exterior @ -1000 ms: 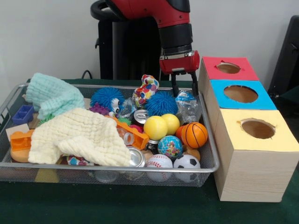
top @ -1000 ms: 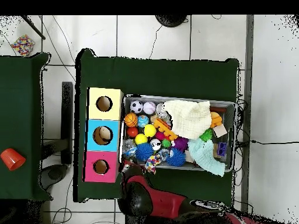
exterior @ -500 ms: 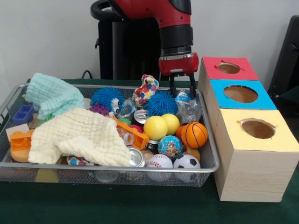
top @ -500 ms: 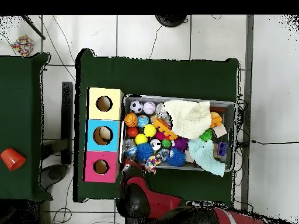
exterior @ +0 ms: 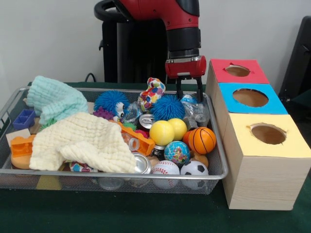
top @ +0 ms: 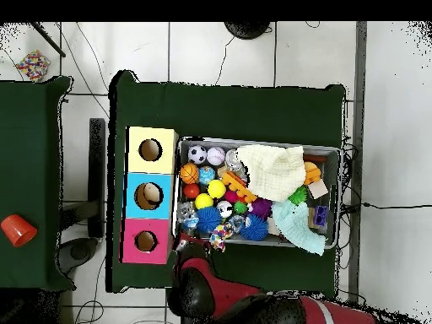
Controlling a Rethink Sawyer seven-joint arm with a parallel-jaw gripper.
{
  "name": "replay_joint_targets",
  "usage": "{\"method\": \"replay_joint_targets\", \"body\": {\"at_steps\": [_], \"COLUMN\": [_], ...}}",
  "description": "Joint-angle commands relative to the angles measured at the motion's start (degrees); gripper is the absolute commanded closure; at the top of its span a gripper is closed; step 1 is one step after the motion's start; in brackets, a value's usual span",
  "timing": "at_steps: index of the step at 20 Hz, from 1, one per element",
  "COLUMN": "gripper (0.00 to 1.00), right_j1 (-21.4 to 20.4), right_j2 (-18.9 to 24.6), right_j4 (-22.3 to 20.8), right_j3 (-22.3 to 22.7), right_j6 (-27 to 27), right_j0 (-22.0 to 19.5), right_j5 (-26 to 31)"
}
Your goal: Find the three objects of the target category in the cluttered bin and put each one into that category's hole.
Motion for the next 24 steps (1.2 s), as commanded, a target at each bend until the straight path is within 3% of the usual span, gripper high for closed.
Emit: {"method": "replay_joint_targets", "body": {"at_steps": [1, 3, 4, 15, 24], "gripper": [0.00, 0.00, 1.00, 1.00, 1.00], "right_j1": [1.4, 1.3, 1.3, 1.3, -4.9], "right_j2": [0.2, 0.3, 0.3, 0.9, 5.9], "right_j4": [4.1, 4.0, 3.9, 3.0, 2.2], "right_j3": [-8.5, -8.5, -8.5, -8.4, -4.0], "right_j6": [15.6, 15.7, 15.7, 15.9, 16.3], "right_j0": [-0.3, -0.4, -0.5, -1.4, -4.5], "right_j5": [-3.7, -3.4, -3.3, -2.7, 4.3]}}
